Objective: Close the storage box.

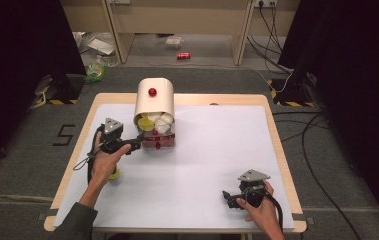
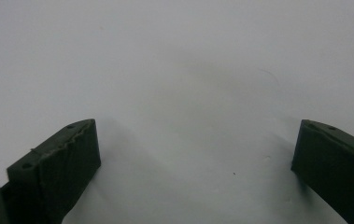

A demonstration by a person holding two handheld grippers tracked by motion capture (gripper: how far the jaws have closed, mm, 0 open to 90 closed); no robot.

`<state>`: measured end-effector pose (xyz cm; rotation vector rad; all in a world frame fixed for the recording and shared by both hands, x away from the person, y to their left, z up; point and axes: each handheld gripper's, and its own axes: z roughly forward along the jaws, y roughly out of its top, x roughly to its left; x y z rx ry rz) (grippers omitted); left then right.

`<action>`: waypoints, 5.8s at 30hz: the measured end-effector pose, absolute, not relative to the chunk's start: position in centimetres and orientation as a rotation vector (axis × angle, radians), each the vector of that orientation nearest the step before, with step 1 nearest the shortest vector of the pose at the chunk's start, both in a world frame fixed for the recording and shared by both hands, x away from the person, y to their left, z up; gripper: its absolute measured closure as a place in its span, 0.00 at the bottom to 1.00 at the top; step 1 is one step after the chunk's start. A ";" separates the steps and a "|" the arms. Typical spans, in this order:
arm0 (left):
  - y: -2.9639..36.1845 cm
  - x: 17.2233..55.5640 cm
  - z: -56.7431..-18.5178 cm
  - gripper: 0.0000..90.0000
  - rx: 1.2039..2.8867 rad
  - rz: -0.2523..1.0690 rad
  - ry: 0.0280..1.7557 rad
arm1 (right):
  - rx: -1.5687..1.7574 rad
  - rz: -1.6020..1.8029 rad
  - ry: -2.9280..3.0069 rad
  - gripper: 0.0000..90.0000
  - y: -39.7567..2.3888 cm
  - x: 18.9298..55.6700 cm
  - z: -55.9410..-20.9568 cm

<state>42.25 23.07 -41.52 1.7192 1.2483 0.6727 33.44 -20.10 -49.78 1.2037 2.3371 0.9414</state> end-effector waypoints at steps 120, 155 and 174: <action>25.3 33.2 -41.7 0.17 1.720 0.582 1.085 | 1.203 0.940 2.337 0.01 -20.1 33.4 -49.8; 26.4 29.8 -45.0 0.17 1.728 0.587 1.069 | 1.205 0.939 2.337 0.01 -20.1 33.4 -49.8; 26.3 28.4 -47.4 0.17 1.784 0.593 1.062 | 1.205 0.938 2.338 0.01 -20.1 33.4 -49.8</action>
